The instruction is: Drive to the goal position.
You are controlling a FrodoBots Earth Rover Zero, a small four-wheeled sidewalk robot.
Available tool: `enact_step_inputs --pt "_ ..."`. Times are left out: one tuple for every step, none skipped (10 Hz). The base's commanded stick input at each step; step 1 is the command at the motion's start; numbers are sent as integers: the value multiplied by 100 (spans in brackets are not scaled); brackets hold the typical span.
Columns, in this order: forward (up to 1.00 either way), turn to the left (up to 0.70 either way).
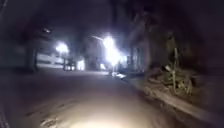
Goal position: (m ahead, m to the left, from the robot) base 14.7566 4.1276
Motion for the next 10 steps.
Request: enact_step_inputs --pt "70 -35" --pt "70 -35" --pt "70 -35" --pt "70 -22" --pt "70 -6" --pt "70 0" --pt "70 -18" --pt "70 -35" --pt "70 -35" --pt "70 -32"
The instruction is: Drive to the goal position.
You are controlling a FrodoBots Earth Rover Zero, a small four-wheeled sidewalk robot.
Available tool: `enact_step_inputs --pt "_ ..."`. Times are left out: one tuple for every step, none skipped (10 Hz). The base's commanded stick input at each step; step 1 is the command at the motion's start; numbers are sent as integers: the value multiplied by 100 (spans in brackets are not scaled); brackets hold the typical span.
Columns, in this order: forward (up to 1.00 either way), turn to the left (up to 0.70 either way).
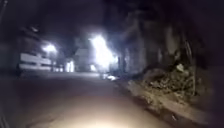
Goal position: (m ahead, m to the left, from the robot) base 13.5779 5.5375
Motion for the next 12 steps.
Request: enact_step_inputs --pt "70 -11" --pt "70 0" --pt "70 0" --pt "70 0" --pt "70 0" --pt "70 0" --pt "70 0" --pt "70 0" --pt "70 0" --pt "70 0" --pt "70 0" --pt "70 0"
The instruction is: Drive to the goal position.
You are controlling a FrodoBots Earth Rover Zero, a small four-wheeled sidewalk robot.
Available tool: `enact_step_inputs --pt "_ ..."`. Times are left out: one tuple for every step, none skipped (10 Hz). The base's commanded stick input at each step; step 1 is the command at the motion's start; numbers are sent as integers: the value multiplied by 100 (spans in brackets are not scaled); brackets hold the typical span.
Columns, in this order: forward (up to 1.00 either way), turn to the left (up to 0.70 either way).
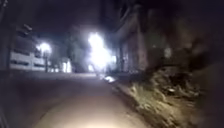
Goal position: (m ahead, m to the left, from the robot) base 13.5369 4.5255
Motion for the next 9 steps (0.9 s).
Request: enact_step_inputs --pt "70 0" --pt "70 0" --pt "70 0" --pt "70 0" --pt "70 0" --pt "70 0" --pt "70 0" --pt "70 0" --pt "70 0"
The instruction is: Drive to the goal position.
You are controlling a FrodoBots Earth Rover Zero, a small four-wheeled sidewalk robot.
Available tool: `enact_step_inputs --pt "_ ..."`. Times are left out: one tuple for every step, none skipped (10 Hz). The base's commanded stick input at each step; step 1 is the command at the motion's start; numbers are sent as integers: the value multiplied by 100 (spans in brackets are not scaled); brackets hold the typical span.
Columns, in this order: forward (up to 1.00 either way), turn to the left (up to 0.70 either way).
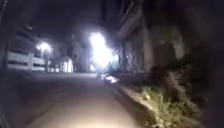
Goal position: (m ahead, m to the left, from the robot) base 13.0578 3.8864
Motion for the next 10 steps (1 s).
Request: enact_step_inputs --pt "70 2" --pt "70 18" --pt "70 35" --pt "70 35" --pt "70 32" --pt "70 0" --pt "70 0" --pt "70 0" --pt "70 0" --pt "70 0"
